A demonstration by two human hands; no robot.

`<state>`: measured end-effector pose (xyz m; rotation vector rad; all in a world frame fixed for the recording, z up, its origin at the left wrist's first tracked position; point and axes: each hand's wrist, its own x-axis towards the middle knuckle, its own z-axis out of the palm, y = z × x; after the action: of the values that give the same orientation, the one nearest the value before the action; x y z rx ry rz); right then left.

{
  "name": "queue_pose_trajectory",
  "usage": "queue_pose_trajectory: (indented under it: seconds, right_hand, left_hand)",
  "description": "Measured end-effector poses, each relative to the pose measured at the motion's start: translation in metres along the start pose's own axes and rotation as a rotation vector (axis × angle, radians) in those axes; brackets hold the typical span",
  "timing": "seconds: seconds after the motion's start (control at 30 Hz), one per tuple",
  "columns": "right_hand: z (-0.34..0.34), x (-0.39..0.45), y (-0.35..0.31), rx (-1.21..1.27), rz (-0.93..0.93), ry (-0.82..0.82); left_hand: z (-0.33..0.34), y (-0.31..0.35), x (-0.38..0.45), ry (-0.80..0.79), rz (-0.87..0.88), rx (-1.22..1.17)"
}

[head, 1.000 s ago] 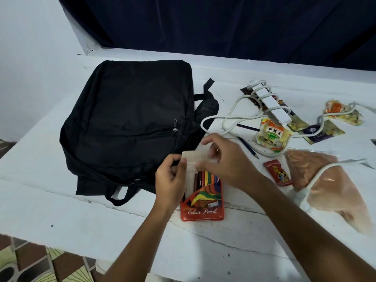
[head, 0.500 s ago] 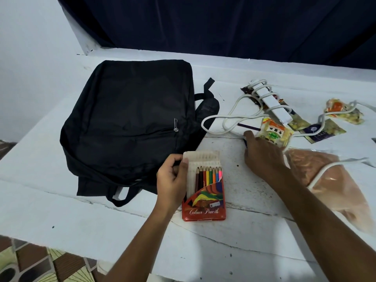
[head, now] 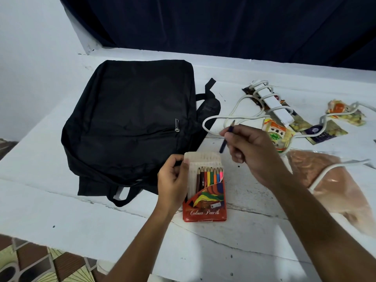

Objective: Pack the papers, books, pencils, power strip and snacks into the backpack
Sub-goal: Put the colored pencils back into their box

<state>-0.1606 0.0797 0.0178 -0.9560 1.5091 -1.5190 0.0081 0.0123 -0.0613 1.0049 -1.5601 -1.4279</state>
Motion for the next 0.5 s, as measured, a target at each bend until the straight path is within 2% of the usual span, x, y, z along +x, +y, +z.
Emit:
queue_pose_trajectory:
  seconds: [0.17, 0.33, 0.5]
  right_hand:
    - [0.027, -0.008, 0.004, -0.064, 0.011, -0.068]
    - [0.045, -0.009, 0.018, -0.316, -0.083, 0.093]
    - [0.053, -0.009, 0.030, -0.597, -0.138, 0.133]
  left_hand:
    - [0.001, 0.000, 0.001, 0.014, 0.043, 0.003]
    - [0.001, -0.002, 0.001, 0.020, 0.059, 0.017]
    - [0.000, -0.003, 0.003, 0.037, 0.094, 0.039]
